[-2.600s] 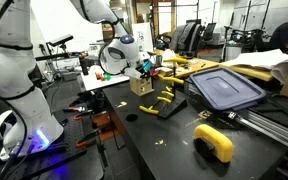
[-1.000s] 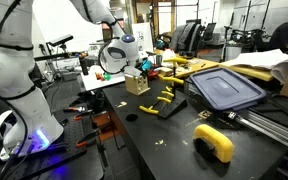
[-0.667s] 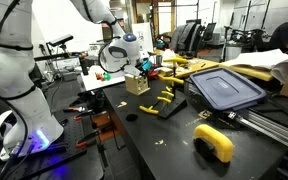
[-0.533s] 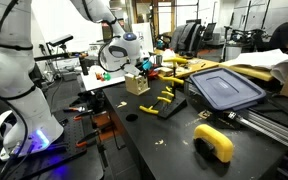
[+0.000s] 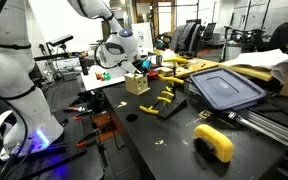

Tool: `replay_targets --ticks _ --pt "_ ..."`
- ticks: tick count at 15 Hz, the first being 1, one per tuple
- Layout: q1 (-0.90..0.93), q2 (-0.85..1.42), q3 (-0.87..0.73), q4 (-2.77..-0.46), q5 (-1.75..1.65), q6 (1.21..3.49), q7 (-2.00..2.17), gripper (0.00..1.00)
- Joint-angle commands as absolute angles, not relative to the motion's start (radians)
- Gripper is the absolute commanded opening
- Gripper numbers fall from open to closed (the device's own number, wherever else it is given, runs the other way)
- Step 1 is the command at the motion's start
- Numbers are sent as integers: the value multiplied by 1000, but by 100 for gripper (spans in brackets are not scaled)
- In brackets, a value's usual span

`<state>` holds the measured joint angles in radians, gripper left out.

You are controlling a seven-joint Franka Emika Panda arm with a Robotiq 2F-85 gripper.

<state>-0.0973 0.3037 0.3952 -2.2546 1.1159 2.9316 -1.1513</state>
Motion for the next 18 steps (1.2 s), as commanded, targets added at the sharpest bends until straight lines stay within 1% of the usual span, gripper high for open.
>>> replay_targets --ticks 1,7,18 --pt "-103 242 416 -2311 1176 2945 -1158 100" --pt "-106 224 429 -2315 1248 2935 -1171 100" --pt "-97 212 417 -2354 1212 2920 -1131 100"
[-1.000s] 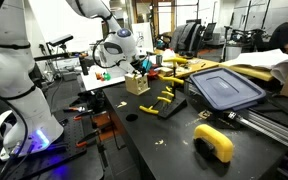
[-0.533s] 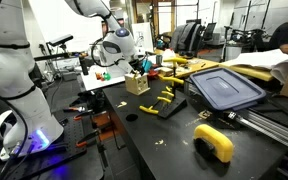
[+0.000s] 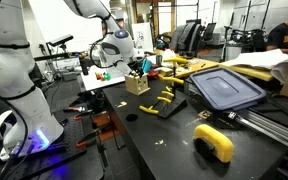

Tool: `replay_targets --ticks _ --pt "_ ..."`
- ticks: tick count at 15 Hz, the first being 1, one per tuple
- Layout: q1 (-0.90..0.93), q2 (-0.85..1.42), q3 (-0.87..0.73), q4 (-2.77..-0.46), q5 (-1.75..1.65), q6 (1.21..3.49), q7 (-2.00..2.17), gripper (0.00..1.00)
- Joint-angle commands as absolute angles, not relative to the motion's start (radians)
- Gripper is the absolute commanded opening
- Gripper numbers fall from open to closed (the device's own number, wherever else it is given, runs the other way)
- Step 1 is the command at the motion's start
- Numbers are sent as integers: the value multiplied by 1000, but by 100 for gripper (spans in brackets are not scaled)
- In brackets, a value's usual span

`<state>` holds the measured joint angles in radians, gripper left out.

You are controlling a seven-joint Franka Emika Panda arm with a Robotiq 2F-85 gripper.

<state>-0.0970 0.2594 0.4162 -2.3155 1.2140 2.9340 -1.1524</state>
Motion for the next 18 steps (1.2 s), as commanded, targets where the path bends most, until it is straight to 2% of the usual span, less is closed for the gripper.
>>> replay_targets --ticks 1,2,3,12,14,15,18 --pt "-97 212 416 -2357 1209 2918 -1130 100" --pt "-97 212 417 -2358 1210 2918 -1132 75" --pt "-98 212 417 -2358 1211 2918 -1136 74" --pt "-97 208 416 -2362 1200 2912 -1135 5" --pt "-97 206 416 -2363 1197 2911 -1134 0" --pt "-97 206 416 -2364 1195 2911 -1134 4" --pt "-98 224 430 -2374 1211 2904 -1179 4"
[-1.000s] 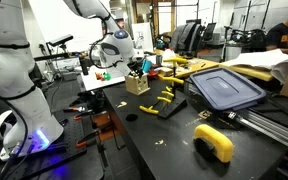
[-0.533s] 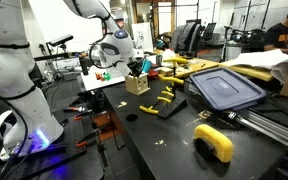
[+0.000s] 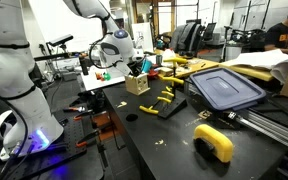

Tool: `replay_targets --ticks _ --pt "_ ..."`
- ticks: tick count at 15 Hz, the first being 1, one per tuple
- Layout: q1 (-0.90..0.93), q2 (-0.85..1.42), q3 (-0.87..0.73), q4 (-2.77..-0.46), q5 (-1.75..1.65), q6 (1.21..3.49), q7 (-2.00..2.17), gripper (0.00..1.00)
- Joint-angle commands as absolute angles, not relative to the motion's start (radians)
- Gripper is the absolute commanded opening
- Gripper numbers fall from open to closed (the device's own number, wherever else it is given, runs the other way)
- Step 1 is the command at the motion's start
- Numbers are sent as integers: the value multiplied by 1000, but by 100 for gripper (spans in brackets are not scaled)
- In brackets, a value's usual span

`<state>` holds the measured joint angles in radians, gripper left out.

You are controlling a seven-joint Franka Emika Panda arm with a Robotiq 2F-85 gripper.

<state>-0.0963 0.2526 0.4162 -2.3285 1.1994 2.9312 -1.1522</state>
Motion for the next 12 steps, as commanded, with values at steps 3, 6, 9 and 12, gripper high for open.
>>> replay_targets --ticks 3,6,9,12 --pt "-52 175 405 -2417 1078 2938 -1064 4" --pt "16 118 326 -2459 806 2935 -860 4" --pt "86 49 197 -2470 525 2885 -681 4" --pt "93 6 101 -2408 243 2792 -542 4"
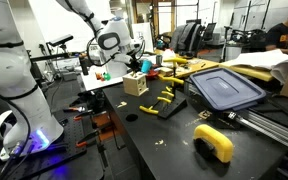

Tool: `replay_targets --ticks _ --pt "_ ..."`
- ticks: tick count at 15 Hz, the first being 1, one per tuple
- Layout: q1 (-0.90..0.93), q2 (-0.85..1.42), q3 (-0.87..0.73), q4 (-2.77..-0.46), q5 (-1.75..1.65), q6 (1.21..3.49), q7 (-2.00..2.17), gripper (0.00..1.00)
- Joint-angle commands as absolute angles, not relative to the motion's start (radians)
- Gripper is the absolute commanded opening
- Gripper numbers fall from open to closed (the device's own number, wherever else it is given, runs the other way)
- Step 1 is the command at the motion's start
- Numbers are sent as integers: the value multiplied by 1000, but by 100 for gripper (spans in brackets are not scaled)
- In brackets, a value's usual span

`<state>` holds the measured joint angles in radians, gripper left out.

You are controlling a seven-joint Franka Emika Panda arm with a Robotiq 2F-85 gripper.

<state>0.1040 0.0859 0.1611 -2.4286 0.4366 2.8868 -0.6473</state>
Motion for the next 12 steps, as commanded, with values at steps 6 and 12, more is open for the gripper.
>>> replay_targets --ticks 6,12 --pt "68 -26 67 -2250 -132 2672 -371 4" --pt "69 -21 66 -2190 -238 2652 -354 4"
